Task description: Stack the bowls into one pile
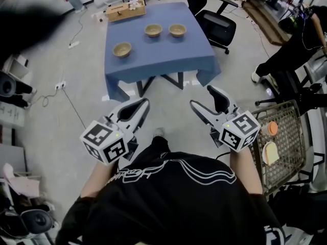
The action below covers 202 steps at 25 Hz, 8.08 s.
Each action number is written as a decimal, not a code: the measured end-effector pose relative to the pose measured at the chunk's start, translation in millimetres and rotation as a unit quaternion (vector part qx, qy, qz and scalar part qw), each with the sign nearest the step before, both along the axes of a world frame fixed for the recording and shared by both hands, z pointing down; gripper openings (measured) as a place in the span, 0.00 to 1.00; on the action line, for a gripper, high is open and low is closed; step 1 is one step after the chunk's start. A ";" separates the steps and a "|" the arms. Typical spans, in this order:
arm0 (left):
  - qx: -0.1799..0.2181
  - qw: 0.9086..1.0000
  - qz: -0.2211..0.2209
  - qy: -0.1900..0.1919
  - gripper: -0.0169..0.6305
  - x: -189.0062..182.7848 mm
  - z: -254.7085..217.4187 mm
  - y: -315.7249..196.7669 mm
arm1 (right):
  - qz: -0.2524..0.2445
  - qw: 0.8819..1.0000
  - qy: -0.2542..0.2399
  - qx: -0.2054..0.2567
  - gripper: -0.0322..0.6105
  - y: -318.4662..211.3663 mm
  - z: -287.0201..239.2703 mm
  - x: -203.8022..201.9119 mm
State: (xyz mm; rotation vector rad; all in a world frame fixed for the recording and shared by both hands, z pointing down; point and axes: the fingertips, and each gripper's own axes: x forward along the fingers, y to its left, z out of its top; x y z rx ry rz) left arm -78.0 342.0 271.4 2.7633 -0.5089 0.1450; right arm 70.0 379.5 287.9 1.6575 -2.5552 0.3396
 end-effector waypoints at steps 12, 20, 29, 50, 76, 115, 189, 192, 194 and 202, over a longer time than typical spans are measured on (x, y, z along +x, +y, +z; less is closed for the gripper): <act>-0.012 1.000 0.008 -0.001 0.07 32.7 17.8 -61.5 | 0.020 1.000 -0.005 -0.014 0.57 -58.9 19.7 34.8; -0.023 0.999 0.027 -0.008 0.07 64.5 23.1 -139.5 | 0.034 0.999 -0.018 -0.029 0.57 -136.1 28.0 63.1; -0.051 0.998 0.044 -0.018 0.07 100.0 37.1 -273.5 | 0.046 0.996 -0.031 -0.063 0.57 -265.7 40.6 90.6; -0.087 0.994 0.046 -0.037 0.07 147.9 87.0 -426.7 | 0.070 0.992 -0.043 -0.100 0.57 -411.2 79.3 146.6; -0.135 0.988 -0.045 -0.064 0.07 218.0 115.0 -522.8 | 0.033 0.977 -0.033 -0.207 0.57 -526.0 163.8 254.7; -0.165 0.971 -0.156 -0.073 0.07 213.6 159.0 -548.5 | 0.007 0.949 -0.019 -0.316 0.19 -572.9 261.9 283.9; -0.151 0.928 -0.339 -0.028 0.07 -140.6 135.0 -485.1 | -0.177 0.952 0.016 -0.250 0.11 -590.1 177.1 -88.7; -0.152 0.926 -0.345 -0.027 0.07 -149.8 137.3 -481.3 | -0.187 0.948 0.019 -0.255 0.11 -588.3 184.0 -102.0; -0.154 0.924 -0.348 -0.027 0.07 -155.8 139.1 -479.1 | -0.193 0.946 0.022 -0.260 0.11 -586.6 189.4 -110.7; -0.163 0.921 -0.352 -0.029 0.07 -163.5 149.2 -481.4 | -0.205 0.936 0.031 -0.284 0.12 -584.3 217.8 -127.4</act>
